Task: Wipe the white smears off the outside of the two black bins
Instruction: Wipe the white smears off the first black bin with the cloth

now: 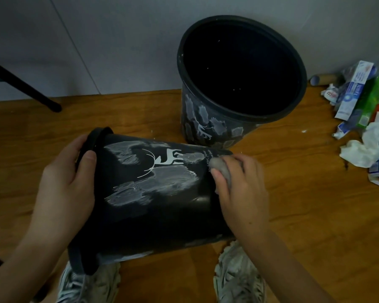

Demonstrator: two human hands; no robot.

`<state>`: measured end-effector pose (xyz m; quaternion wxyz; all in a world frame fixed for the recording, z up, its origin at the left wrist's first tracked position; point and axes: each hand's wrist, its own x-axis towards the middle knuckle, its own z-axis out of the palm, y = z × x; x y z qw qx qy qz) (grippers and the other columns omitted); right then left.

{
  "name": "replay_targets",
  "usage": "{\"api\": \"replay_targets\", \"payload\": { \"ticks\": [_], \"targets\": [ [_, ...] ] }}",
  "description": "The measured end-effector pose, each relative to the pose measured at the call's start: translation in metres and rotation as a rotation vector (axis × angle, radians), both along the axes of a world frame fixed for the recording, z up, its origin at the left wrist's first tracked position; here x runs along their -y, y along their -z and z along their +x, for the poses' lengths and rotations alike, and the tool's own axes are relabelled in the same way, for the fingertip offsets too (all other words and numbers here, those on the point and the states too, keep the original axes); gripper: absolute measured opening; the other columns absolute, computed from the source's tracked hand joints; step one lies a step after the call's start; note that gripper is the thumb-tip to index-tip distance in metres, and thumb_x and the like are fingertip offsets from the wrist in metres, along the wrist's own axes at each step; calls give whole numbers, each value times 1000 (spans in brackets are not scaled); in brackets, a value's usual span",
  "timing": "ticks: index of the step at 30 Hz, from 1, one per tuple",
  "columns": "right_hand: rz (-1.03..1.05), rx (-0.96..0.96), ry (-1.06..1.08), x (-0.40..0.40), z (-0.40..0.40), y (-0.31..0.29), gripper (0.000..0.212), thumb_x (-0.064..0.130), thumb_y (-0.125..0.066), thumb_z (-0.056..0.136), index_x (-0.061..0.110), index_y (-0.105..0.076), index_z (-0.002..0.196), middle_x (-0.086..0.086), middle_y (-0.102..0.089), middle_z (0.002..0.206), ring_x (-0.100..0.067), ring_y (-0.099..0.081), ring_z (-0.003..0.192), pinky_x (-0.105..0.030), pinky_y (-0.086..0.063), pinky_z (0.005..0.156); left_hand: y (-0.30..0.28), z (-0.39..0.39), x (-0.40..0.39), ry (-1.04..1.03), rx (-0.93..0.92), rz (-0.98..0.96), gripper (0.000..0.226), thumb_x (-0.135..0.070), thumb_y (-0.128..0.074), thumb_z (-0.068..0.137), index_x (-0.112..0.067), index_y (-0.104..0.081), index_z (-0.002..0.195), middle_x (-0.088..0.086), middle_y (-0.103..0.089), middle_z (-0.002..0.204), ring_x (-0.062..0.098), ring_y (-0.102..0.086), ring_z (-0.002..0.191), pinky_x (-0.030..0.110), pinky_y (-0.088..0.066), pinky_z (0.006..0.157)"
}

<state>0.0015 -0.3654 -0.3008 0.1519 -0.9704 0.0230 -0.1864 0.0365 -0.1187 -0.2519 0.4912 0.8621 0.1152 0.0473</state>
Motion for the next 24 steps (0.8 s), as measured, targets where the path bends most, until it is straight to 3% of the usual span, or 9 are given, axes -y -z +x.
{"api": "replay_targets", "payload": {
  "ticks": [3,5,9,11,13,18,21,24],
  "targets": [
    [-37,39,-176,-9,-16,6,37,41,-35,103,14,-55,117,-7,-53,118,-23,-48,113,-37,-42,97,0,-2,-1,-10,17,28,37,-16,-42,102,-12,-48,138,-10,-53,114,-14,-44,88,-8,-33,67],
    [-39,66,-258,-5,-31,13,37,42,-35,104,13,-53,118,-9,-54,120,-26,-48,117,-39,-40,102,-1,-2,0,-13,12,36,37,-14,-42,101,-9,-49,137,-11,-55,109,-16,-46,81,-10,-31,66],
    [37,51,-44,10,-24,11,35,36,-46,97,10,-60,115,-5,-49,118,-21,-46,109,-40,-48,91,-2,-2,0,-1,-9,4,36,-14,-42,101,-9,-49,136,-13,-58,105,-18,-49,78,-9,-31,65],
    [44,12,25,1,-14,5,35,38,-44,96,14,-56,119,-6,-52,117,-21,-45,110,-45,-51,90,-3,-2,0,4,-4,4,36,-12,-42,101,-9,-50,135,-22,-52,97,-25,-48,74,-9,-31,64],
    [15,1,-40,-11,-11,2,32,40,-42,96,21,-50,120,-7,-55,117,-23,-46,113,-44,-47,96,-4,-1,1,-8,-7,-4,33,-12,-42,101,-13,-52,132,-28,-47,92,-34,-43,72,-10,-30,62],
    [-31,75,-296,1,-37,11,28,41,-41,102,21,-53,115,-8,-52,121,-28,-48,117,-36,-38,102,-2,-3,-2,0,-5,-28,29,-15,-41,101,-22,-53,127,-20,-55,97,-31,-47,80,-8,-33,64],
    [48,62,-119,11,-31,13,29,38,-49,96,19,-55,117,-4,-47,122,-24,-47,114,-31,-39,97,1,-3,-3,3,-5,-30,30,-16,-41,101,-21,-53,129,-21,-56,98,-28,-50,84,-6,-35,65],
    [63,42,-14,-3,-11,5,33,39,-46,97,15,-60,115,-5,-51,120,-23,-46,114,-39,-46,94,5,-5,-2,-17,10,-42,33,-18,-41,102,-17,-51,133,-18,-58,100,-14,-56,90,2,-40,69]
  ]
}}
